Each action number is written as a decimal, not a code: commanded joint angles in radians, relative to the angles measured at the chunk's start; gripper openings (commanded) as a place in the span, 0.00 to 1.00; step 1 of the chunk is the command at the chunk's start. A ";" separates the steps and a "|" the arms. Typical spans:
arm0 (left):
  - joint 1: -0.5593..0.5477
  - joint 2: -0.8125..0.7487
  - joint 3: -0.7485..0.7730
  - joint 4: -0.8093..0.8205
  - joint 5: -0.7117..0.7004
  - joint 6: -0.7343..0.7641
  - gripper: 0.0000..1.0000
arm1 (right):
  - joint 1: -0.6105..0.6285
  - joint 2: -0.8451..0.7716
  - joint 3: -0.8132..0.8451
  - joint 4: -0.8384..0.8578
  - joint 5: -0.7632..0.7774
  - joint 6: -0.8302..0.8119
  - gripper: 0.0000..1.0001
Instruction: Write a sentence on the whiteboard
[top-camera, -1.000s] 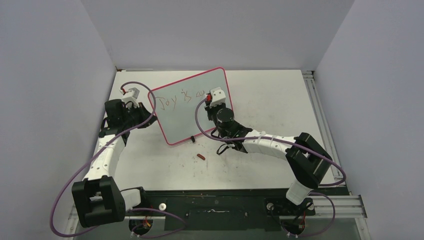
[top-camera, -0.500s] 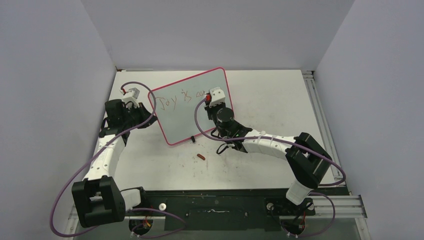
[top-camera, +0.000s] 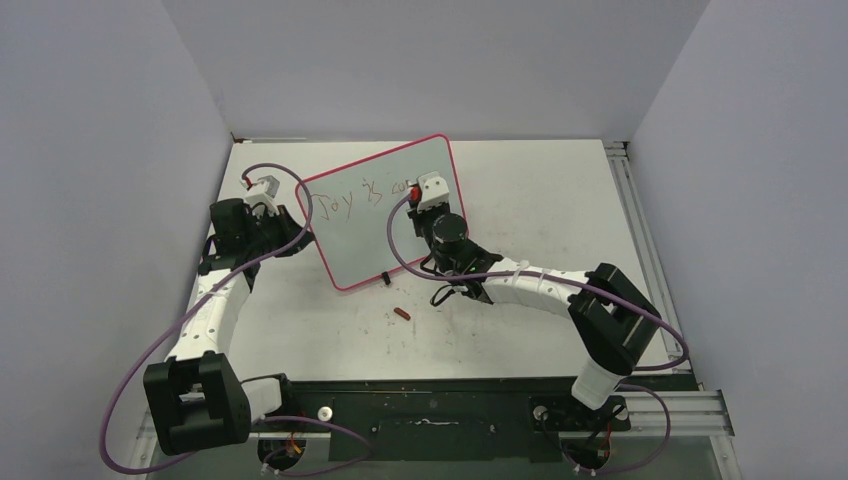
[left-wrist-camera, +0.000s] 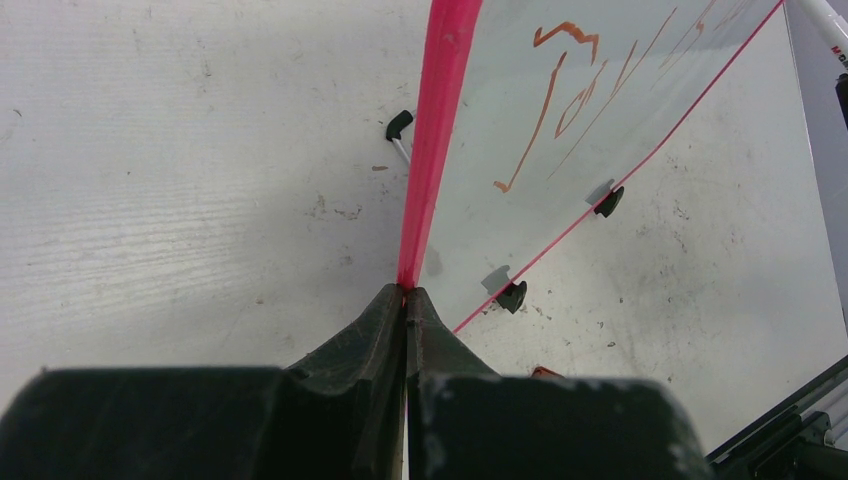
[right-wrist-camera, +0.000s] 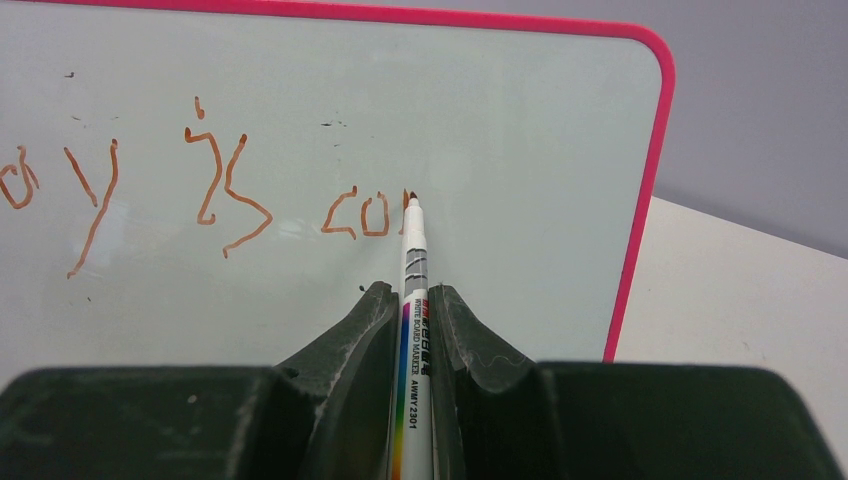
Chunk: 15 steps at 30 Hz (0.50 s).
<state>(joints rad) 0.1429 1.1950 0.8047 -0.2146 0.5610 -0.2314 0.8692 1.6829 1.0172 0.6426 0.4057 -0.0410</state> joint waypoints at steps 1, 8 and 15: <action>-0.013 -0.018 0.034 0.019 0.027 0.006 0.00 | -0.017 0.006 0.035 0.031 0.033 0.004 0.05; -0.013 -0.017 0.034 0.018 0.027 0.006 0.00 | -0.021 -0.002 0.025 0.029 0.053 0.012 0.05; -0.012 -0.020 0.034 0.018 0.027 0.006 0.00 | -0.023 -0.002 0.017 0.018 0.033 0.016 0.05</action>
<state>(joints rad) 0.1429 1.1950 0.8047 -0.2161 0.5606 -0.2310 0.8570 1.6829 1.0172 0.6430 0.4351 -0.0372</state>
